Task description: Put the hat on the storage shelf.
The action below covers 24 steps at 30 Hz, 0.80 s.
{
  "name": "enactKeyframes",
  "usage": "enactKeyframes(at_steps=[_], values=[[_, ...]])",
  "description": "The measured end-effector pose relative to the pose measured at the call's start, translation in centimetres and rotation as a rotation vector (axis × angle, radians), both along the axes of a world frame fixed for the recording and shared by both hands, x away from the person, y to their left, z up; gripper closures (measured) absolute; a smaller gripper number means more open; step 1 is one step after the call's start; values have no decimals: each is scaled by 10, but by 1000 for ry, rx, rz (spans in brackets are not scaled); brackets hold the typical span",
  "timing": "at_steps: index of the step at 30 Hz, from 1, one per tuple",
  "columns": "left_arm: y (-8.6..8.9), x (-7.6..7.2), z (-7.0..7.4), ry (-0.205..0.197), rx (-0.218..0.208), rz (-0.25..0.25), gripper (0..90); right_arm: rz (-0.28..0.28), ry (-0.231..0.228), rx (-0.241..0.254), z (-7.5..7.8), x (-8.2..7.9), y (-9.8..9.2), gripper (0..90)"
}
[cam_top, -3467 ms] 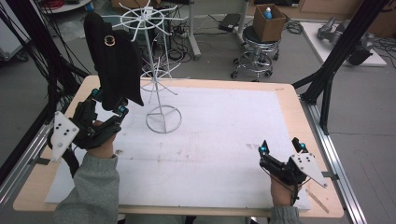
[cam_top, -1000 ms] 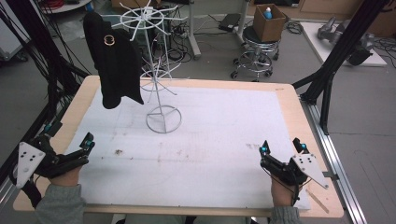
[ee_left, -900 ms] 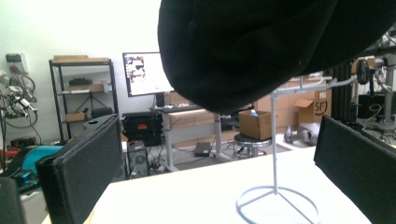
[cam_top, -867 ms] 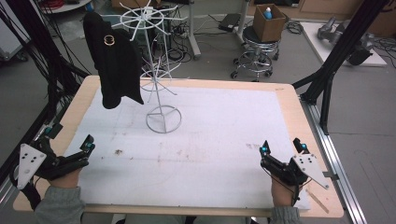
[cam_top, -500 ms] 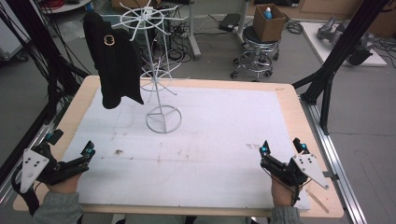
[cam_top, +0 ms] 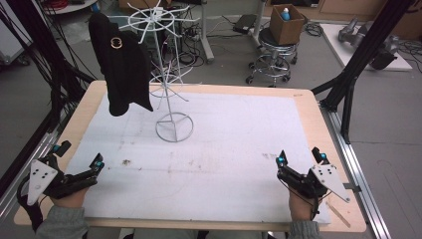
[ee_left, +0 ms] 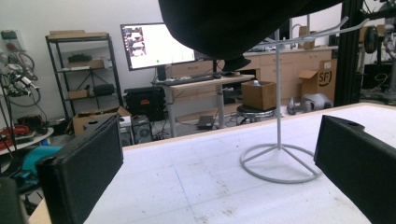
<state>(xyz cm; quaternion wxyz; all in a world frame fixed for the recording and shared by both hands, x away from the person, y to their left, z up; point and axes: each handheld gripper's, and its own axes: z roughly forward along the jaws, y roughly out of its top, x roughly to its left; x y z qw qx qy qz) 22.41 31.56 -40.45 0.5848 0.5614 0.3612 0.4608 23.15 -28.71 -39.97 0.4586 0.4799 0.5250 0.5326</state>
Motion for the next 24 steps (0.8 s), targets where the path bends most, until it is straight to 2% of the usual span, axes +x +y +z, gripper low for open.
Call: enactKeyframes(at_steps=[24], values=[[0,2,-1,2,2,-12,17,0,-2,-3,0,-1,0,9]])
